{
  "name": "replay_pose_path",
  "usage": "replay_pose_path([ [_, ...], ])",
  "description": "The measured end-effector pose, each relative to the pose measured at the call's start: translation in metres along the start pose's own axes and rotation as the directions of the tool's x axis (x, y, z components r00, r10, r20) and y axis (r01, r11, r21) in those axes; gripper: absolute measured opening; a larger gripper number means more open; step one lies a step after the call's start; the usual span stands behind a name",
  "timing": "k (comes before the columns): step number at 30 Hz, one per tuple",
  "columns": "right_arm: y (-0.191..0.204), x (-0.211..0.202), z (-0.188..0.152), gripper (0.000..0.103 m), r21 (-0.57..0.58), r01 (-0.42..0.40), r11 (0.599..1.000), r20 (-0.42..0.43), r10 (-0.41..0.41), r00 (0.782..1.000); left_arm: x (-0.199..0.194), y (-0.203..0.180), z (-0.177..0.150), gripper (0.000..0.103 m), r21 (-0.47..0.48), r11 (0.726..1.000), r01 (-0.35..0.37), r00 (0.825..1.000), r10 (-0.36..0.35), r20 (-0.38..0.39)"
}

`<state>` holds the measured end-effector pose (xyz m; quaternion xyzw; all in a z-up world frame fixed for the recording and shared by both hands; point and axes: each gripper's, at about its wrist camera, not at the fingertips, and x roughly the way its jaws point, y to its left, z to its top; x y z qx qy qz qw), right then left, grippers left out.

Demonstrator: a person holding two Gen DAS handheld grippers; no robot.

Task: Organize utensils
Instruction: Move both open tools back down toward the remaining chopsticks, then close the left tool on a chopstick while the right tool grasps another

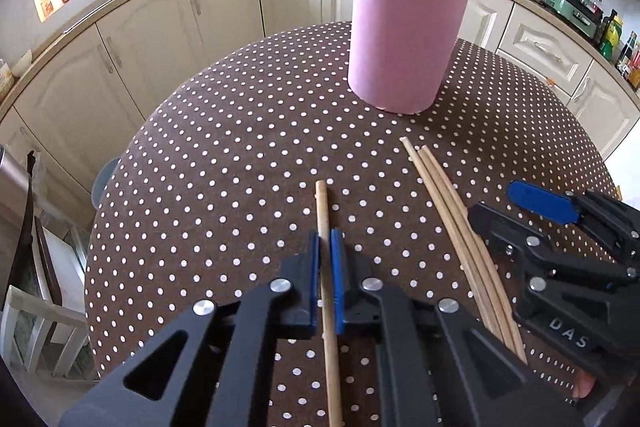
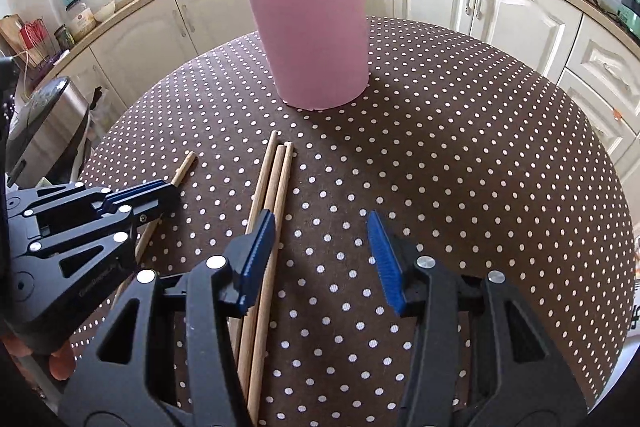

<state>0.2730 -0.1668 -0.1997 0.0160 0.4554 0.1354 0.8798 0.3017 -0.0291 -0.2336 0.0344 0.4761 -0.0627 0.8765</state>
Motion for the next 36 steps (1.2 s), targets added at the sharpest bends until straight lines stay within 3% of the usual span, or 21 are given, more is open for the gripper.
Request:
replay_pose_path([
  [8,0.019,0.008,0.009,0.042,-0.050,0.018,0.999,-0.044,-0.021,0.999,-0.002,0.001,-0.002,0.007,-0.004,1.000,0.006,1.000,-0.006,0.003],
  [12,0.030,0.014,0.011,0.030,-0.087,0.037,0.996,-0.070,-0.043,0.997,-0.001,0.001,0.000,0.007,-0.005,1.000,0.012,1.000,-0.012,0.001],
  [16,0.038,0.019,0.012,0.028,-0.117,0.067,0.991,-0.070,-0.075,0.995,-0.001,0.003,0.001,0.006,-0.004,1.000,0.016,1.000,-0.016,0.001],
  [21,0.041,0.023,0.018,0.008,-0.121,0.067,0.990,-0.068,-0.075,0.995,-0.002,0.005,0.001,0.006,-0.011,1.000,0.020,1.000,-0.020,0.004],
  [29,0.028,0.004,0.010,0.006,-0.077,0.029,0.997,-0.045,-0.033,0.998,-0.026,0.011,0.005,0.006,-0.015,1.000,0.027,0.998,-0.026,0.061],
  [36,0.022,-0.044,0.015,0.006,-0.040,-0.030,0.999,0.055,0.032,0.998,-0.069,0.011,0.012,0.006,-0.022,0.997,0.069,0.987,-0.065,0.144],
])
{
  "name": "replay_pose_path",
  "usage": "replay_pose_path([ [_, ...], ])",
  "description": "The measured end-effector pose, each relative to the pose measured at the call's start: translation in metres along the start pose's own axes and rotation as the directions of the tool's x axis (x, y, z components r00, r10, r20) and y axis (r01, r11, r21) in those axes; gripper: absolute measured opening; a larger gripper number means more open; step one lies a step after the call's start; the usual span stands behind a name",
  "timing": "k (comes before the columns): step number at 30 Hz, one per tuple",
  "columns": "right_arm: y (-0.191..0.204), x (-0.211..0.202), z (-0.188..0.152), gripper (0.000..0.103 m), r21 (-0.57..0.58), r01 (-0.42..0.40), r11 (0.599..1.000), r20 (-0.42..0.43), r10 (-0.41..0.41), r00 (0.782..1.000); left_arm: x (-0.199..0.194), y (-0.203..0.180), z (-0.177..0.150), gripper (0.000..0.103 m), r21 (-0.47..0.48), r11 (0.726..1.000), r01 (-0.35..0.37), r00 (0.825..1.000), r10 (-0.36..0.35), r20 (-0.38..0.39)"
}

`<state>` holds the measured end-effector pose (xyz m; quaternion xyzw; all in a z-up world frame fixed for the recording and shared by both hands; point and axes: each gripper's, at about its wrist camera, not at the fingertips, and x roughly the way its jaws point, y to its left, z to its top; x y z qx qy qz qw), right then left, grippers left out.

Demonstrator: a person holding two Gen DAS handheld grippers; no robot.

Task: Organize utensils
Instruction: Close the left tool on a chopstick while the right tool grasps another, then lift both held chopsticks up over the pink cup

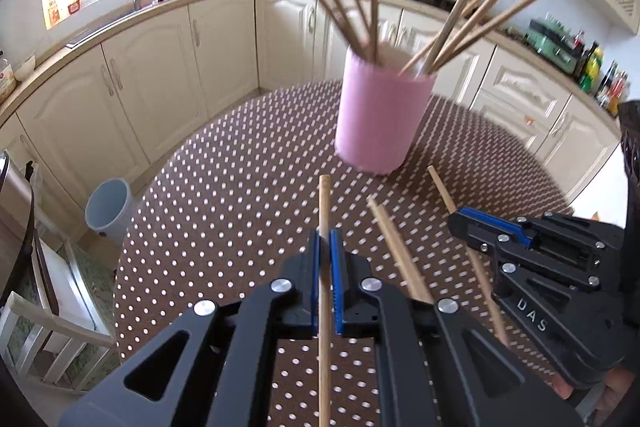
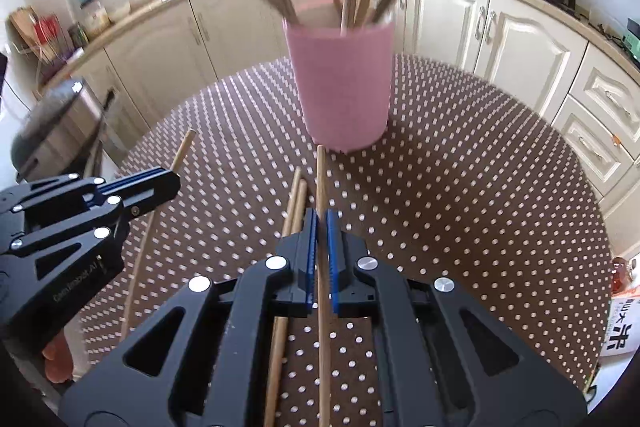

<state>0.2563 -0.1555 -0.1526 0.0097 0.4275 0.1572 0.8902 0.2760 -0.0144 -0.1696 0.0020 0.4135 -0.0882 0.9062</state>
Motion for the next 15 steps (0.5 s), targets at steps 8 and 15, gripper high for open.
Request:
replay_pose_path([
  [8,0.001,-0.061,0.009,0.006,0.009,-0.056,0.998,0.133,0.055,0.990,-0.059,-0.015,0.009,0.006,0.027,0.999,0.019,0.991,-0.022,0.130],
  [15,0.018,-0.099,0.013,0.006,-0.004,-0.072,0.997,0.230,0.071,0.971,-0.102,-0.035,0.007,0.006,0.054,0.998,0.031,0.966,-0.043,0.253],
])
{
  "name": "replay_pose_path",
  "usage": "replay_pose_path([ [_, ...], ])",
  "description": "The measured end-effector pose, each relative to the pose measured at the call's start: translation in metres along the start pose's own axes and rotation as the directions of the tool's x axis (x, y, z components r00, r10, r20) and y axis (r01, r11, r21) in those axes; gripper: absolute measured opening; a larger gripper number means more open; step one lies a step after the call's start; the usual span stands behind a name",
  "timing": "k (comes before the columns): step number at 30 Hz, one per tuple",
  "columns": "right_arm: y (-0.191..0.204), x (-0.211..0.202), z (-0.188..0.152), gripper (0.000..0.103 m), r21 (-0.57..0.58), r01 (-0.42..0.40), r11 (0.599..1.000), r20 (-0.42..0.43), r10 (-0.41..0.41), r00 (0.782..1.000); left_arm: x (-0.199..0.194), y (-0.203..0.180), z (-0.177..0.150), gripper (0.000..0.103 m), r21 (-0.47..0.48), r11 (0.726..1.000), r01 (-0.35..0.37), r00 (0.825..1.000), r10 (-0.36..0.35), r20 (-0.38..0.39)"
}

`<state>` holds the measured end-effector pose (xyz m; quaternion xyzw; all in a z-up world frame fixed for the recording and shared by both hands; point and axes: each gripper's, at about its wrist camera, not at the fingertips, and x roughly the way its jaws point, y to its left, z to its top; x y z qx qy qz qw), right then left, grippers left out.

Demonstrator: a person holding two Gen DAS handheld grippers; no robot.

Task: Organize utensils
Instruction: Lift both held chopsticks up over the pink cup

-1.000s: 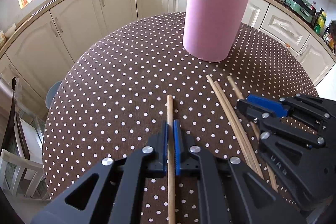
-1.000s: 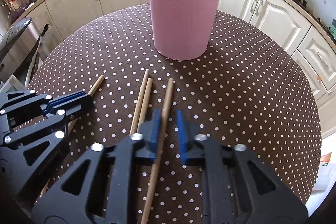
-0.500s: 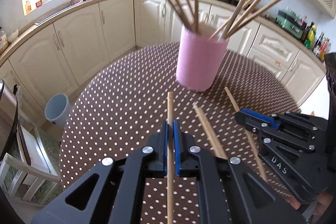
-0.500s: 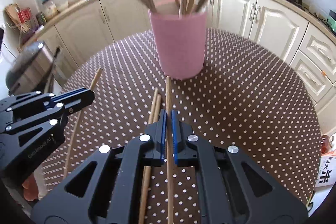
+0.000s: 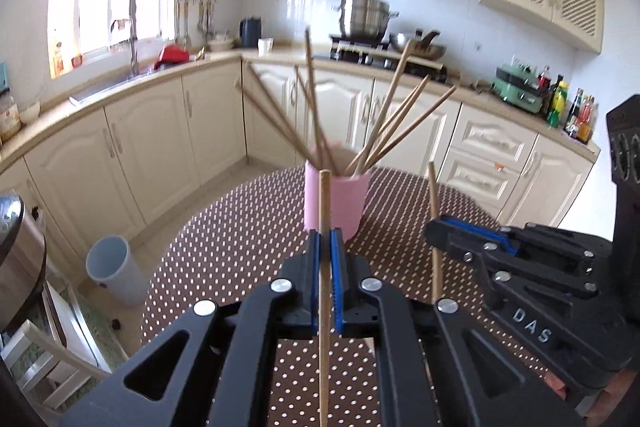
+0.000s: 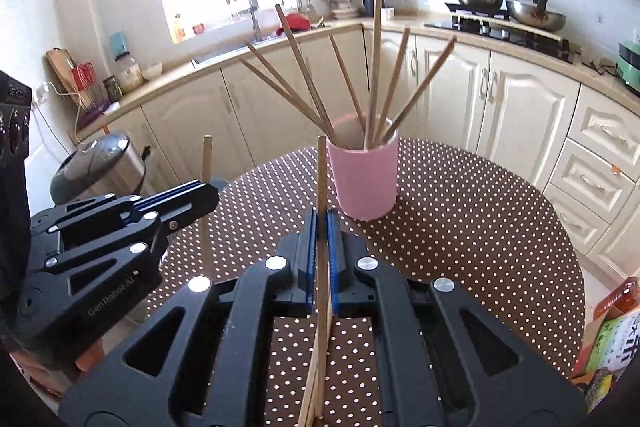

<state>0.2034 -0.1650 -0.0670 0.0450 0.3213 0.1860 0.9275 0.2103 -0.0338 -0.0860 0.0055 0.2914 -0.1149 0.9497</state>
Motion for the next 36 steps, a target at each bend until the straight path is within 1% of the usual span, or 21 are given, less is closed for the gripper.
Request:
replay_pose_path([
  [6,0.005,-0.021,0.002,0.006,-0.004,0.005,1.000,0.067,-0.005,0.998,-0.023,-0.016,0.006,0.006,0.025,1.000,-0.013,0.997,0.011,0.082],
  [10,0.003,-0.030,0.006,0.006,-0.007,0.011,1.000,0.098,-0.010,0.995,-0.027,-0.020,0.007,0.006,0.034,0.999,-0.017,0.995,0.014,0.099],
  [16,0.003,-0.038,0.008,0.006,-0.006,0.010,1.000,0.124,-0.009,0.992,-0.032,-0.015,0.009,0.006,0.028,1.000,-0.015,0.993,0.011,0.114],
  [22,-0.002,-0.041,0.010,0.006,-0.002,0.013,1.000,0.149,-0.012,0.989,-0.035,-0.017,0.017,0.006,0.028,0.999,-0.017,0.990,0.013,0.141],
  [32,-0.017,-0.046,0.027,0.006,0.011,0.024,1.000,0.196,-0.026,0.980,-0.035,-0.028,0.058,0.006,0.066,0.998,-0.021,0.979,0.008,0.203],
  [34,-0.020,-0.045,0.032,0.006,0.009,0.028,1.000,0.201,-0.029,0.979,-0.033,-0.029,0.068,0.006,0.065,0.998,-0.013,0.977,-0.001,0.214],
  [36,-0.023,-0.044,0.036,0.006,0.012,0.026,1.000,0.211,-0.028,0.977,-0.030,-0.028,0.079,0.006,0.052,0.999,0.011,0.975,-0.022,0.220],
])
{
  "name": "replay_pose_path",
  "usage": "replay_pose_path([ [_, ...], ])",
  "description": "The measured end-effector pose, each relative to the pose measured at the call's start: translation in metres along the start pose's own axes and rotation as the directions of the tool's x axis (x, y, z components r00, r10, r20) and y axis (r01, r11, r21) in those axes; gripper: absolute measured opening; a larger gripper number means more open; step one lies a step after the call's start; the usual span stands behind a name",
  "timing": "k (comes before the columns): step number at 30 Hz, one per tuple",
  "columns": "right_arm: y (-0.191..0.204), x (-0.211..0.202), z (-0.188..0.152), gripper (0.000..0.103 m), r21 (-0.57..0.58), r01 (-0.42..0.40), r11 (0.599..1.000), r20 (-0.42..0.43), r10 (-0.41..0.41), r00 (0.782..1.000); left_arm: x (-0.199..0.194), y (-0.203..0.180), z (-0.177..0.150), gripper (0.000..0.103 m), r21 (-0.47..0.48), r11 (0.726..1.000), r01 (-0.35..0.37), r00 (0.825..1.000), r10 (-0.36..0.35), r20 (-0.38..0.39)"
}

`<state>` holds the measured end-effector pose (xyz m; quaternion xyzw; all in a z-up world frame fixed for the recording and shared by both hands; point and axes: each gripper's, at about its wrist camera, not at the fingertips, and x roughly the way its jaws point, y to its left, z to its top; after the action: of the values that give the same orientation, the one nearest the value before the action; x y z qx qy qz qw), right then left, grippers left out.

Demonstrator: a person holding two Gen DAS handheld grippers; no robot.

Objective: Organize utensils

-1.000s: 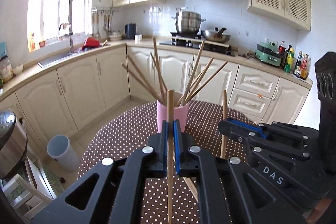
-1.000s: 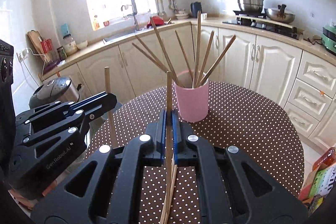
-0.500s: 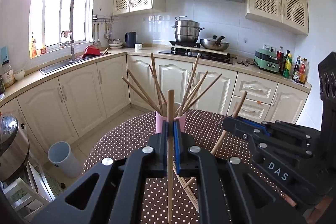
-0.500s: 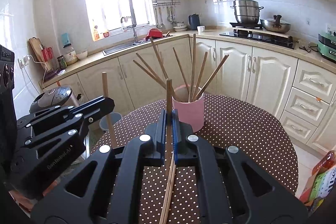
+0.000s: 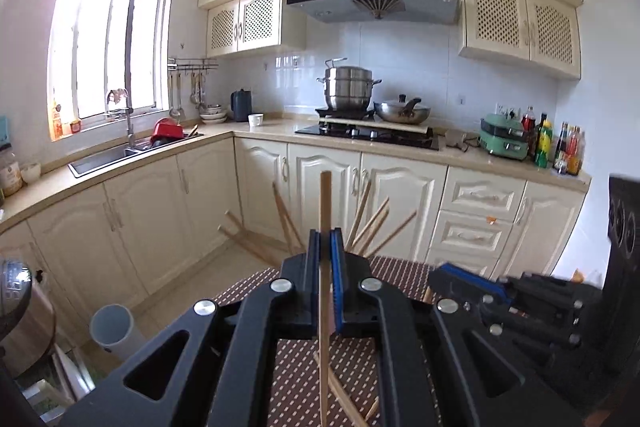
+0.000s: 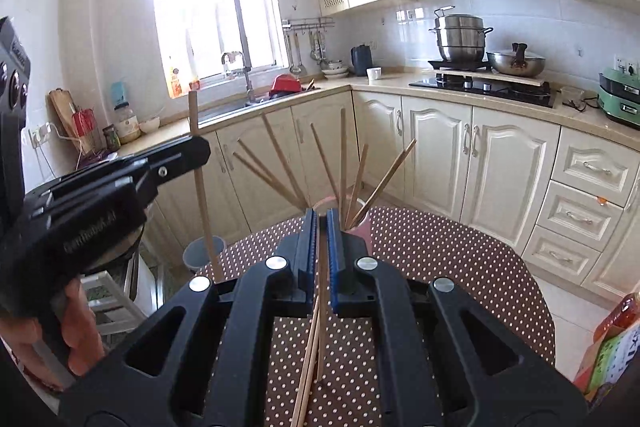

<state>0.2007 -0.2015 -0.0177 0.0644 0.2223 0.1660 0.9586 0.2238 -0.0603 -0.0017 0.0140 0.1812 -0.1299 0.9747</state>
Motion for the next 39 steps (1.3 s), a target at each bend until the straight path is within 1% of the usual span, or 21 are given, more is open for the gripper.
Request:
replay_pose_path([
  [6,-0.004,0.007,0.015,0.003,-0.021,0.003,1.000,0.023,-0.002,1.000,0.019,0.005,0.024,0.006,-0.041,0.999,0.026,0.999,-0.025,0.025],
  [10,-0.006,0.017,0.019,0.003,-0.032,0.003,0.999,0.016,-0.002,1.000,0.036,0.010,0.033,0.006,-0.072,0.997,0.036,0.999,-0.034,0.026],
  [11,-0.009,0.020,0.018,0.003,-0.029,0.004,1.000,0.003,-0.004,1.000,0.040,0.010,0.033,0.006,-0.074,0.997,0.036,0.999,-0.035,0.017],
  [13,-0.022,0.031,0.012,0.004,0.014,0.004,1.000,-0.037,-0.004,0.999,0.048,0.011,0.029,0.006,-0.074,0.997,0.034,0.999,-0.035,-0.003],
  [14,-0.032,0.038,0.006,0.004,0.037,0.038,0.999,-0.064,-0.036,0.997,0.052,0.011,0.025,0.006,-0.071,0.997,0.032,0.999,-0.033,-0.018],
  [15,-0.038,0.045,0.001,0.004,0.046,0.055,0.997,-0.099,-0.050,0.994,0.055,0.011,0.020,0.006,-0.070,0.997,0.027,0.999,-0.029,-0.035],
  [17,-0.052,0.057,-0.011,0.004,0.078,0.068,0.995,-0.150,-0.056,0.987,0.061,0.013,0.009,0.006,-0.067,0.997,0.024,0.998,-0.028,-0.056],
  [18,-0.059,0.067,-0.021,0.004,0.080,0.104,0.991,-0.189,-0.088,0.978,0.063,0.015,0.004,0.006,-0.066,0.998,0.021,0.998,-0.025,-0.065],
  [19,-0.064,0.077,-0.029,0.004,0.085,0.121,0.989,-0.231,-0.099,0.968,0.067,0.018,0.000,0.006,-0.070,0.998,0.007,0.997,-0.013,-0.079],
  [21,-0.076,0.098,-0.043,0.005,0.121,0.126,0.985,-0.320,-0.081,0.944,0.072,0.026,-0.004,0.006,-0.092,0.996,0.000,0.995,-0.009,-0.096],
  [22,-0.081,0.107,-0.049,0.005,0.138,0.141,0.980,-0.348,-0.086,0.934,0.073,0.029,-0.005,0.006,-0.099,0.995,0.000,0.995,-0.010,-0.103],
  [23,-0.088,0.118,-0.057,0.005,0.150,0.169,0.974,-0.384,-0.100,0.918,0.074,0.032,-0.006,0.006,-0.102,0.995,-0.007,0.994,-0.004,-0.106],
  [26,-0.101,0.137,-0.069,0.005,0.186,0.206,0.961,-0.437,-0.107,0.893,0.074,0.041,-0.009,0.006,-0.094,0.995,-0.027,0.993,0.017,-0.113],
  [27,-0.105,0.146,-0.073,0.005,0.189,0.231,0.954,-0.464,-0.121,0.878,0.074,0.044,-0.010,0.006,-0.094,0.995,-0.031,0.993,0.020,-0.114],
  [30,-0.109,0.161,-0.080,0.005,0.213,0.235,0.948,-0.501,-0.101,0.860,0.077,0.051,-0.012,0.006,-0.089,0.995,-0.037,0.993,0.026,-0.119],
  [32,-0.109,0.171,-0.082,0.006,0.208,0.255,0.944,-0.521,-0.114,0.846,0.079,0.052,-0.013,0.006,-0.087,0.996,-0.036,0.992,0.025,-0.122],
  [34,-0.109,0.181,-0.084,0.021,0.203,0.272,0.940,-0.537,-0.125,0.834,0.083,0.054,-0.014,0.006,-0.086,0.996,-0.039,0.992,0.028,-0.126],
  [35,-0.109,0.185,-0.084,0.037,0.201,0.284,0.938,-0.540,-0.136,0.831,0.085,0.053,-0.015,0.006,-0.086,0.996,-0.039,0.991,0.027,-0.128],
  [36,-0.110,0.187,-0.085,0.045,0.193,0.294,0.936,-0.543,-0.147,0.827,0.087,0.055,-0.016,0.006,-0.088,0.995,-0.038,0.991,0.026,-0.132],
  [38,-0.108,0.191,-0.085,0.045,0.172,0.302,0.938,-0.544,-0.165,0.822,0.090,0.057,-0.017,0.006,-0.089,0.995,-0.043,0.990,0.031,-0.136],
  [39,-0.108,0.192,-0.086,0.042,0.167,0.305,0.938,-0.550,-0.168,0.818,0.093,0.059,-0.019,0.006,-0.087,0.995,-0.048,0.990,0.036,-0.138],
])
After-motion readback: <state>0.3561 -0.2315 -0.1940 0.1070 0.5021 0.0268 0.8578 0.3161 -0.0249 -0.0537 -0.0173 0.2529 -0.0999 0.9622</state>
